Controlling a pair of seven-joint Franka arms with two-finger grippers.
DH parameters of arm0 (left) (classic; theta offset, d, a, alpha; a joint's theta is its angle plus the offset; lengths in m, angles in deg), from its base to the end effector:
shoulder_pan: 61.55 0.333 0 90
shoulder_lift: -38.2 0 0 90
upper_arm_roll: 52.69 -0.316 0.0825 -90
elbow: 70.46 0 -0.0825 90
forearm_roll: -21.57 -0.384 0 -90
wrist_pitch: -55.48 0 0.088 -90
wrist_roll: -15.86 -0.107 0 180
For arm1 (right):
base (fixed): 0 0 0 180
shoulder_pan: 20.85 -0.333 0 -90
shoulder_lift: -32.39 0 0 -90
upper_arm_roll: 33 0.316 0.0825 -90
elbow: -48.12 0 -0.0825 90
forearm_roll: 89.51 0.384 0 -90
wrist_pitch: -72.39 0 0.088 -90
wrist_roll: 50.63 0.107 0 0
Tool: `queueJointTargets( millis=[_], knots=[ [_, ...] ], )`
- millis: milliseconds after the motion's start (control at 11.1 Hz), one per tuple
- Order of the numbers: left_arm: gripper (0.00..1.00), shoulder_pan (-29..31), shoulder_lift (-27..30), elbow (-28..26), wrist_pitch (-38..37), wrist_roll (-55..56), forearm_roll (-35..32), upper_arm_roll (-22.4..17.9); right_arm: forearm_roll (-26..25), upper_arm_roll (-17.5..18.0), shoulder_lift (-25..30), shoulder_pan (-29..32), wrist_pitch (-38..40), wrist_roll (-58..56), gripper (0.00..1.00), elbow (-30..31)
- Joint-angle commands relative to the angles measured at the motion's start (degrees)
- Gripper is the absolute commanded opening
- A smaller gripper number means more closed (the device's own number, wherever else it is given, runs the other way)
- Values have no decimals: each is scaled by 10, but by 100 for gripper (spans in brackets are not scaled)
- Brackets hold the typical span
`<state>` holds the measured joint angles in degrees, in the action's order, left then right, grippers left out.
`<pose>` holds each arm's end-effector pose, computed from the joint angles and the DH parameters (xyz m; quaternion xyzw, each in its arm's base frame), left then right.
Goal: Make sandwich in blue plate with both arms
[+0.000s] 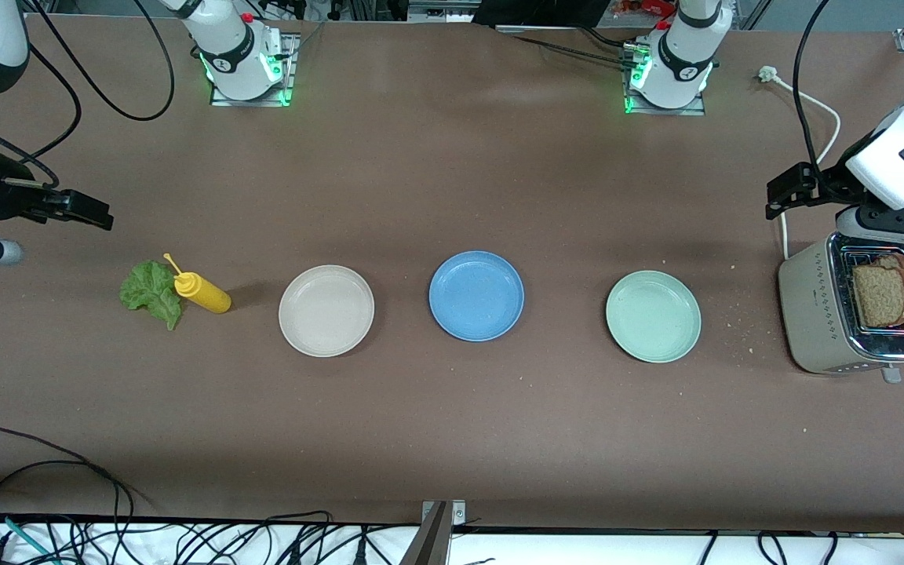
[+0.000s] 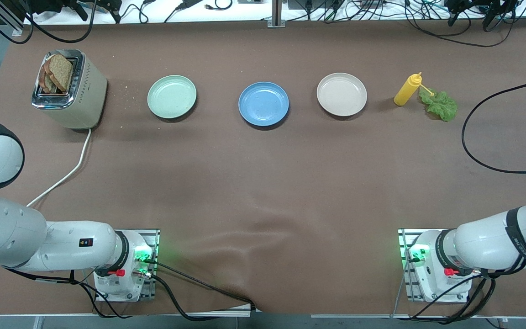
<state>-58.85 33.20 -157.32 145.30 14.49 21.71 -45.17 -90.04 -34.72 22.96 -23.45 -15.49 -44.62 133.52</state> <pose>0.5783 -0.0457 0.6010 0.9984 -0.0538 -0.0176 0.0064 0.5971 0.0095 0.5643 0.9971 -0.0445 -0.0600 0.0107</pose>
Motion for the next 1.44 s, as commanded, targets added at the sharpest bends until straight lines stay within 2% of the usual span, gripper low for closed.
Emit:
queueJointTargets(
  millis=[0,360,630,901,1351],
  knots=[
    [100,7,0,4,-7,-3,-6,0,9,-6,16,-4,-8,5,100,20],
    [100,43,-8,6,-4,-14,-12,-1,9,-8,16,-4,-8,5,100,21],
    [100,117,-65,41,17,-128,-12,-1,9,-8,16,-4,-9,5,100,26],
    [100,189,-126,53,89,-217,-35,-4,9,-9,16,-4,-17,5,100,33],
    [100,216,-193,50,117,-233,-61,-5,9,-13,14,-4,-25,5,100,37]
  ],
)
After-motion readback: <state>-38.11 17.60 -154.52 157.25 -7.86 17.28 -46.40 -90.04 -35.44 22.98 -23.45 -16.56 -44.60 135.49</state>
